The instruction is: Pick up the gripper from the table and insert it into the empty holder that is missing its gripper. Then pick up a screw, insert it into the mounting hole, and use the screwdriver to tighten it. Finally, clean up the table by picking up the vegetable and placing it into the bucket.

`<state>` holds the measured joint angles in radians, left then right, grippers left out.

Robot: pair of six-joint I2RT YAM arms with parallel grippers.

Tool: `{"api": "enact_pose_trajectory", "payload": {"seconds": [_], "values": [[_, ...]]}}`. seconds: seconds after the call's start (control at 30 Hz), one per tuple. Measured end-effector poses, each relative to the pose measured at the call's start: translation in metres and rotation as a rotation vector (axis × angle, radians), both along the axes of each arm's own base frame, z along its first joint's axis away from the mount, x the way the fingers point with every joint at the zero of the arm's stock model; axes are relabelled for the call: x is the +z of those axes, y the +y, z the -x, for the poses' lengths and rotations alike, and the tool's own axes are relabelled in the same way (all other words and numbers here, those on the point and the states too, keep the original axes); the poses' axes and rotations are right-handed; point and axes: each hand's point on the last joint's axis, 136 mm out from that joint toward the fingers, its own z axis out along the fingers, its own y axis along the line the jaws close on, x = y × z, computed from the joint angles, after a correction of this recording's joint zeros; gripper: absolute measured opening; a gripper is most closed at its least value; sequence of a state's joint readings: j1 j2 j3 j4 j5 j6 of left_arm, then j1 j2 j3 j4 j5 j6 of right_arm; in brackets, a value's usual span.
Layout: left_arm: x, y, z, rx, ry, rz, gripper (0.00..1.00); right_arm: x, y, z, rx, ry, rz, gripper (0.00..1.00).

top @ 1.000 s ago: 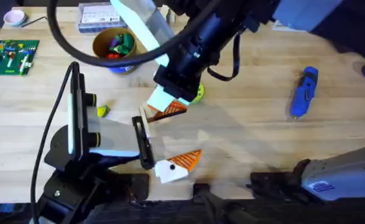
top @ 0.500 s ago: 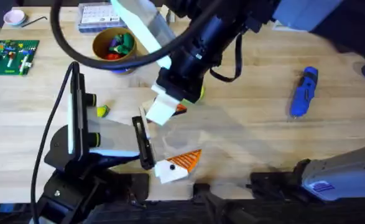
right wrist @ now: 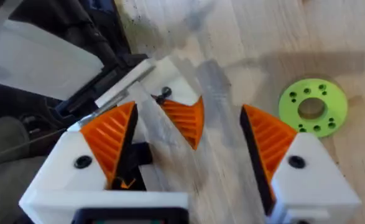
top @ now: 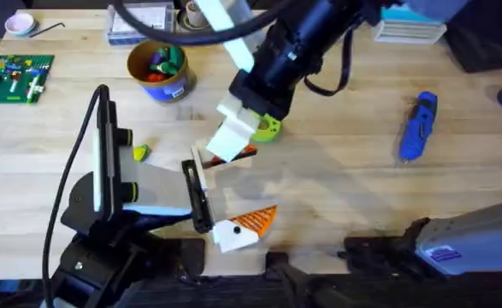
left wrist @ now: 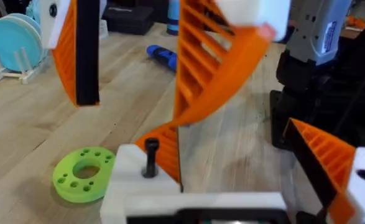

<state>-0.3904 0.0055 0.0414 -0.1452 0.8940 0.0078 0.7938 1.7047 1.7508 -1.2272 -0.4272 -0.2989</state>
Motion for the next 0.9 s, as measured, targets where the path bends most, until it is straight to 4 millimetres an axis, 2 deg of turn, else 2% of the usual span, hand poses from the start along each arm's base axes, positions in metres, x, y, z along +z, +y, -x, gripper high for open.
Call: {"api": "enact_pose_trajectory", "payload": {"seconds": [0.33,0.7,0.9], "values": [[0.001,0.000,0.000,0.000,-0.004,0.002,0.993,0.034,-0.025,-0.013,-0.076,-0.071,-0.067,0.992],[0.002,0.000,0.000,0.000,-0.012,0.005,0.993,0.030,-0.055,-0.028,-0.169,-0.029,-0.025,0.992],[0.002,0.000,0.000,0.000,-0.011,0.005,0.971,0.030,-0.059,-0.031,-0.187,-0.027,-0.023,0.994]]}}
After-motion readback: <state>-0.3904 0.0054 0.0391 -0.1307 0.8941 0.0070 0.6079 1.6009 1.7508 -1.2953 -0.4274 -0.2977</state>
